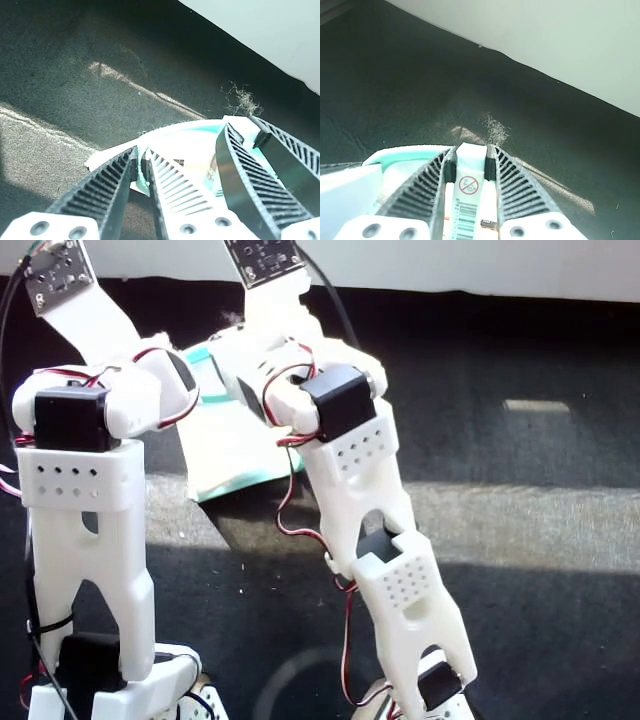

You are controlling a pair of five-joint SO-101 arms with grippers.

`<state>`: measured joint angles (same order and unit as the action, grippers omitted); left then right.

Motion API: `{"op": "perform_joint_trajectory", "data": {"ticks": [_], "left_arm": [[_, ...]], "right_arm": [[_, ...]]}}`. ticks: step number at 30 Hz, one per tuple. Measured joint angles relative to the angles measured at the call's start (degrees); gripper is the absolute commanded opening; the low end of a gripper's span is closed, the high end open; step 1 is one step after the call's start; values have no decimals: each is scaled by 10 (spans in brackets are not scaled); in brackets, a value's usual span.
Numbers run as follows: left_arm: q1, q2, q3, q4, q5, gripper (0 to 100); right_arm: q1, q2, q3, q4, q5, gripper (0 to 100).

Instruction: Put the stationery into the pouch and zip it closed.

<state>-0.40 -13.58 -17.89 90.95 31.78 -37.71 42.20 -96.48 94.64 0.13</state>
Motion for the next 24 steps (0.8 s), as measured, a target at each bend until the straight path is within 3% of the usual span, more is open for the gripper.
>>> {"op": "perform_joint_trajectory", "data": {"ticks": [4, 9, 18, 24], "left_arm": [[0, -1, 3, 0, 0, 13], [0, -1, 3, 0, 0, 13], [0, -1, 6, 0, 0, 13], [0, -1, 6, 1, 0, 13]], "right_arm": [[0, 0, -1, 21, 2, 40], [0, 2, 3, 39, 6, 288], [5, -58, 6, 47, 5, 252], [83, -168, 5, 11, 5, 252]]}}
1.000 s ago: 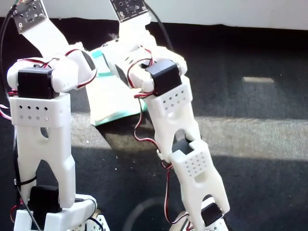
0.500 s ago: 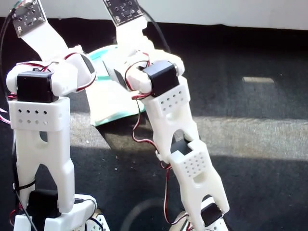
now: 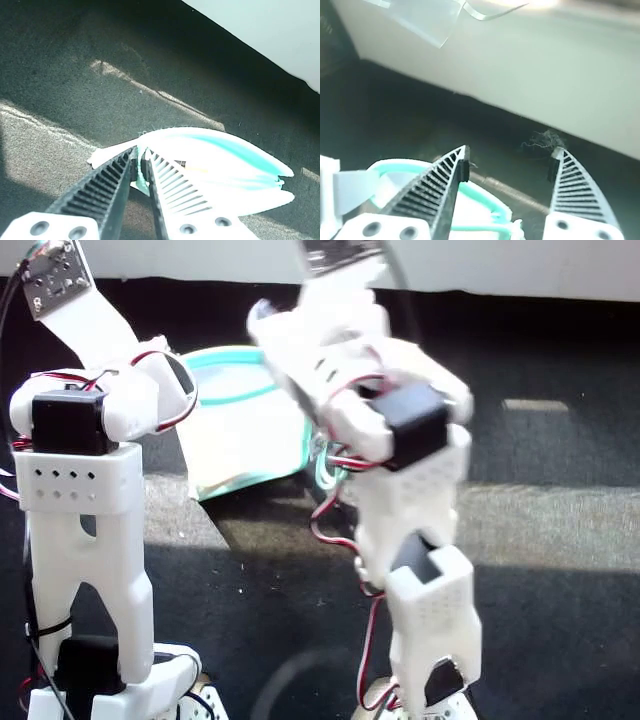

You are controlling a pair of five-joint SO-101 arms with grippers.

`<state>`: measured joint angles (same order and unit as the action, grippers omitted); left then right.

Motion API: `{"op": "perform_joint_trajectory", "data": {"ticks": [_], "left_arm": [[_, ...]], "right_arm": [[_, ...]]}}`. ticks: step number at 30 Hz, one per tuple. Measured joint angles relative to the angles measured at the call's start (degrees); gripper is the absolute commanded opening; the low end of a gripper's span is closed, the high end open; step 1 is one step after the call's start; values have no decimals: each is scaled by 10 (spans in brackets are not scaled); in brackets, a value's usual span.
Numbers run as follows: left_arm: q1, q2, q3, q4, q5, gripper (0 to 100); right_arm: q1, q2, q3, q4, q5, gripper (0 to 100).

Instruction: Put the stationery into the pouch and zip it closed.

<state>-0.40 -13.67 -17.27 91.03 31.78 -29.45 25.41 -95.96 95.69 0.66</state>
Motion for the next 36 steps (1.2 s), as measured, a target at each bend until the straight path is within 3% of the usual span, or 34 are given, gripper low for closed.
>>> {"op": "perform_joint_trajectory", "data": {"ticks": [6, 10, 19, 24, 30, 36], "left_arm": [[0, 0, -2, 1, 0, 13], [0, 1, -4, 2, 0, 13], [0, 1, -4, 3, 0, 13], [0, 1, -4, 3, 0, 13], [0, 1, -4, 3, 0, 13], [0, 1, -4, 3, 0, 13]], "right_arm": [[107, 4, -1, 8, 0, 252], [129, 87, 0, 47, 3, 252], [147, 220, 34, 49, 138, 217], [136, 169, 186, 49, 172, 217], [82, -4, 471, 47, 222, 217], [72, -76, 640, -49, 223, 217]]}}
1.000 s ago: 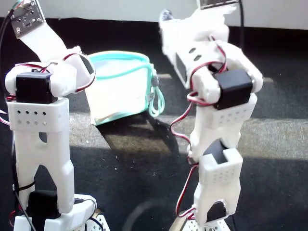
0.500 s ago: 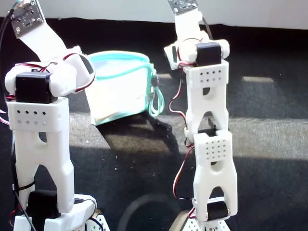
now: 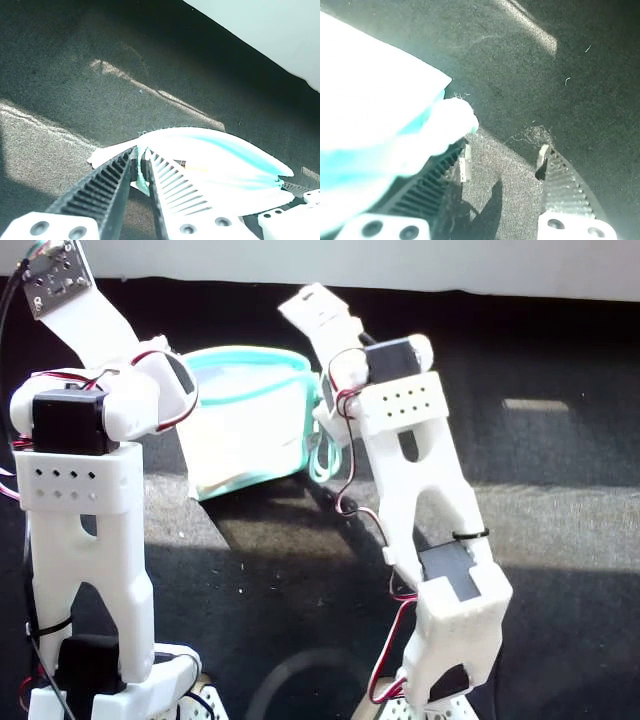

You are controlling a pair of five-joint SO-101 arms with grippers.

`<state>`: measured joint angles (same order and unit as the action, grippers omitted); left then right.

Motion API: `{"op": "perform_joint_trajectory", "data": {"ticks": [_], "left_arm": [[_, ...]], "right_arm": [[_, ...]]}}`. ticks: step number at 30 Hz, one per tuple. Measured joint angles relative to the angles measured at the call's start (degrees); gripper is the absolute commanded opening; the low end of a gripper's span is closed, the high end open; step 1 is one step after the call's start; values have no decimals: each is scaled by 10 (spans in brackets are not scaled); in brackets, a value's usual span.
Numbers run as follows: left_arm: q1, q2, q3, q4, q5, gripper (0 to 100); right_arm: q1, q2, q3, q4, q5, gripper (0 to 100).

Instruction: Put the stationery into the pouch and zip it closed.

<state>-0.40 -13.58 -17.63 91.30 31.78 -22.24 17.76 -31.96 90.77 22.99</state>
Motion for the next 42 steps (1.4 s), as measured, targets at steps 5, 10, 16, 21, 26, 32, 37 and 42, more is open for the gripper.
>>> {"op": "perform_joint_trajectory", "data": {"ticks": [5, 10, 16, 21, 26, 32, 37, 42], "left_arm": [[0, 0, 0, 0, 0, 13], [0, 0, 0, 0, 0, 13], [0, 0, 0, 0, 0, 13], [0, 0, 0, 0, 0, 13], [0, 0, 0, 0, 0, 13], [0, 1, 0, 0, 0, 13], [0, 1, 0, -1, 0, 13], [0, 1, 0, 0, 0, 13]], "right_arm": [[-9, 0, 62, -85, 5, 217], [-9, 0, 71, -137, 5, 217], [-17, -20, 71, -129, 5, 217], [-20, -47, 71, -111, 40, 217], [-27, -47, 71, -118, 63, 214], [-28, -47, 71, -156, 66, 63], [-25, -47, 71, -172, 66, 4], [-1, -60, 71, -169, 66, 6]]}}
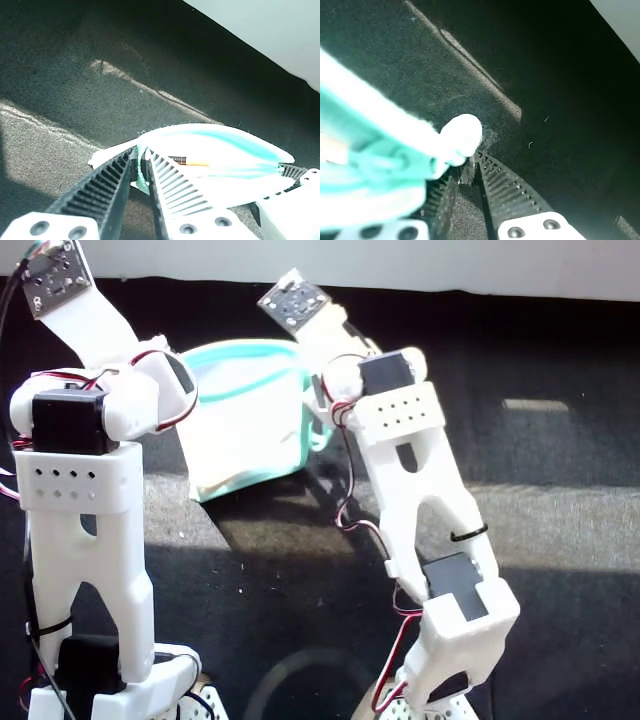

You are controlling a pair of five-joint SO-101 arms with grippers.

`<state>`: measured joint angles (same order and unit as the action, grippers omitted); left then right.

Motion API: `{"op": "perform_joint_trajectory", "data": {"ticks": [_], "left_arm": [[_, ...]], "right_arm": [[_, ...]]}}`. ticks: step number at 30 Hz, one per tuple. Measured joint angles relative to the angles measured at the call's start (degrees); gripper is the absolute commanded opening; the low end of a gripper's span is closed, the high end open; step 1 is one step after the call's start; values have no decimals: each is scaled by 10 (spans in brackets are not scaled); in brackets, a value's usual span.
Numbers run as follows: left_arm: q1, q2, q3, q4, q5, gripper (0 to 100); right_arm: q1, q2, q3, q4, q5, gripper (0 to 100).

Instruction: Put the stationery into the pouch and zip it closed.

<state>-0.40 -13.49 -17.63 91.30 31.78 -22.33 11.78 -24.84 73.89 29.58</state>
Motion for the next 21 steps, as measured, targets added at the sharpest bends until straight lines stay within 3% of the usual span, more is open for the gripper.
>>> {"op": "perform_joint_trajectory", "data": {"ticks": [13, 17, 21], "left_arm": [[0, 0, 0, 0, -18, 13], [0, 1, 0, 1, -126, 12], [0, 3, 1, -21, -282, 10]], "right_arm": [[24, -142, 0, 94, 2, 29], [24, -127, 26, 91, -12, 149], [47, -91, 28, 39, -98, 166]]}}
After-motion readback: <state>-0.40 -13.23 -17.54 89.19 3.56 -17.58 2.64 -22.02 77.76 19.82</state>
